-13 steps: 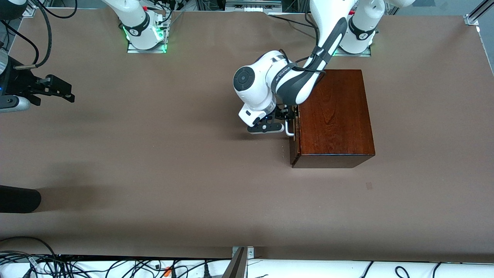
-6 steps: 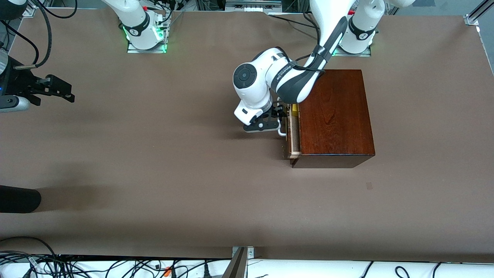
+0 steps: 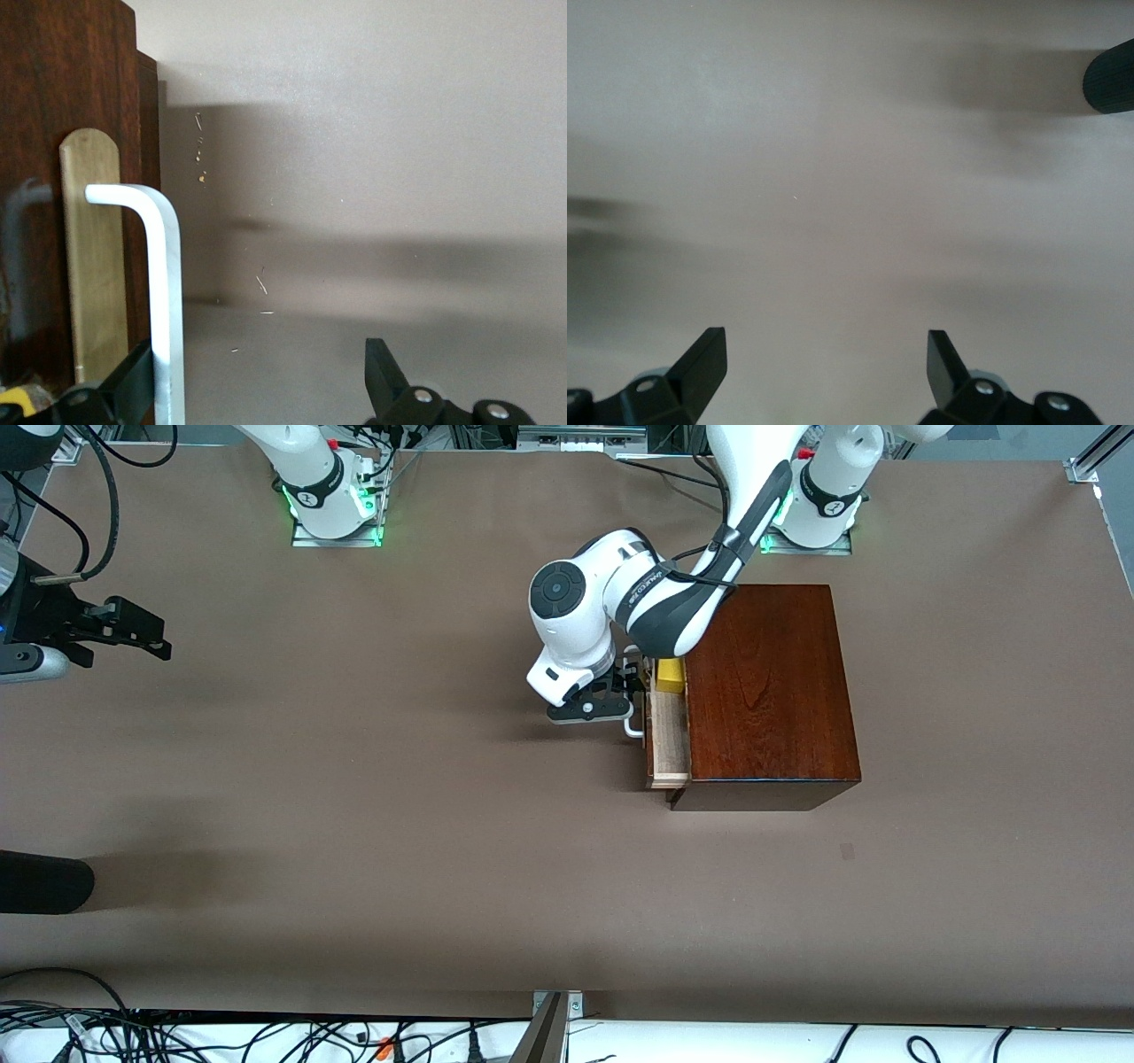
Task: Open drawer, take yellow block, close drawer
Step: 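Pull the drawer handle outward with the left gripper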
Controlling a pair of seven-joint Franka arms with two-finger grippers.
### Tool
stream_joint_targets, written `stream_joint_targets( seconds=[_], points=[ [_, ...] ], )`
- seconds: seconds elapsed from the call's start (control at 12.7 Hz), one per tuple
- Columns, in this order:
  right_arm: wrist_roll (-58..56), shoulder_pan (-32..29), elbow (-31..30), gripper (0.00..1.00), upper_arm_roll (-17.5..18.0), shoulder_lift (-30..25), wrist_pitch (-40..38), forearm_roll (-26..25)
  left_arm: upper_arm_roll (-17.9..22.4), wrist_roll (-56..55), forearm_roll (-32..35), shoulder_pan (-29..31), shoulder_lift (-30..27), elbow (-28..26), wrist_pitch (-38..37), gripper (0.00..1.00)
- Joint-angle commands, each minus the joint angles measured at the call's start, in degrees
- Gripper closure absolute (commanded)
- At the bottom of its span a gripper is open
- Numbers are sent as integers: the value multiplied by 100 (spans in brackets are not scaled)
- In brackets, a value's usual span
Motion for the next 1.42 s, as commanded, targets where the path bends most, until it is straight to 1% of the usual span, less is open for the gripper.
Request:
stream_joint_targets(
  seconds=[0.0,0.16,0.39,0.63,1.02,1.26,1.34],
  points=[
    [-15,-60,57,0,29,22,-11,14,10,-135,-288,-146,43,70,172,0],
    [-6,-60,57,0,29,22,-11,14,10,-144,-543,-172,61,62,357,0],
    [-6,-60,57,0,29,22,-11,14,10,-188,-552,-172,61,71,401,0],
    [-6,-60,57,0,29,22,-11,14,10,-188,-544,-172,78,263,384,0],
    [-6,-60,57,0,29,22,-11,14,19,-171,-544,-172,70,281,375,0],
    [-15,-60,57,0,29,22,-11,14,19,-144,-535,-128,-53,308,235,0],
    [-6,-51,57,0,37,22,-11,14,19,-144,-517,-119,-79,491,17,0]
  ],
)
